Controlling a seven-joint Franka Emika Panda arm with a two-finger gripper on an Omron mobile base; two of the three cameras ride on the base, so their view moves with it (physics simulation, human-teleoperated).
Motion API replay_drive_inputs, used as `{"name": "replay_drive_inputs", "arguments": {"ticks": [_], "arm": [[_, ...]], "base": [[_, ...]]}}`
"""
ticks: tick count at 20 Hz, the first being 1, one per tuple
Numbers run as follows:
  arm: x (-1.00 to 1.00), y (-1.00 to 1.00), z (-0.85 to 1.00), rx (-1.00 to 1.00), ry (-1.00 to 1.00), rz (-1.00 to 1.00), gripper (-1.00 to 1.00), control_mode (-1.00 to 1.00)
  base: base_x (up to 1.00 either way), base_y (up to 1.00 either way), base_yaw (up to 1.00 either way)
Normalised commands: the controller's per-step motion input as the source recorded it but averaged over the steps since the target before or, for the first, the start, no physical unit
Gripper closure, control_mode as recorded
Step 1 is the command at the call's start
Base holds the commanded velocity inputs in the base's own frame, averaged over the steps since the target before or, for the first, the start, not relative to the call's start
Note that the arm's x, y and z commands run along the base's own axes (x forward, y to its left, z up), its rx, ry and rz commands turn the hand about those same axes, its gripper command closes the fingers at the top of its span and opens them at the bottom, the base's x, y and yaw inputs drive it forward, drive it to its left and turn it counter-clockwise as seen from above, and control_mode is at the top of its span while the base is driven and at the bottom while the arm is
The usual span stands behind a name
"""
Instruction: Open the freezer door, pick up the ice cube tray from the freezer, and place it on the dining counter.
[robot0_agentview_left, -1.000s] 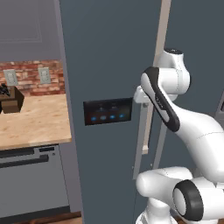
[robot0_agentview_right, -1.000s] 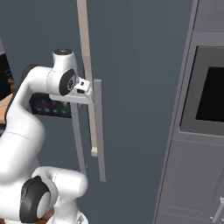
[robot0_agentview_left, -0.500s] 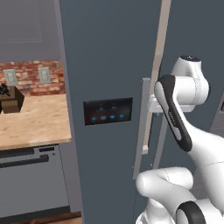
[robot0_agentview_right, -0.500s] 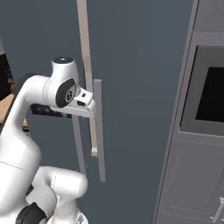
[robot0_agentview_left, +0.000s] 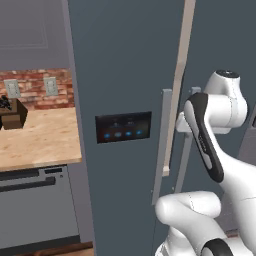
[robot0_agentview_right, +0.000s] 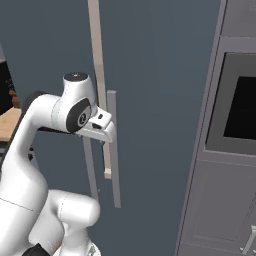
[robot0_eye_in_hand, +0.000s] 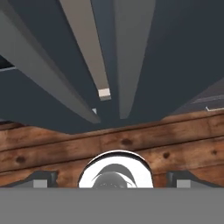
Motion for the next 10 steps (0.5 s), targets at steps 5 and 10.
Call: {"name": "replay_drive_inputs", "arguments": {"ticks": [5, 10], "arm": [[0.00, -0.02, 0.00, 0.00, 0.00, 0.00, -1.00, 1.00], [0.00, 0.00, 0.00, 0.00, 0.00, 0.00, -1.00, 1.00]], "base": [[0.00, -0.06, 0.00], [0.00, -0.83, 0.00]]}}
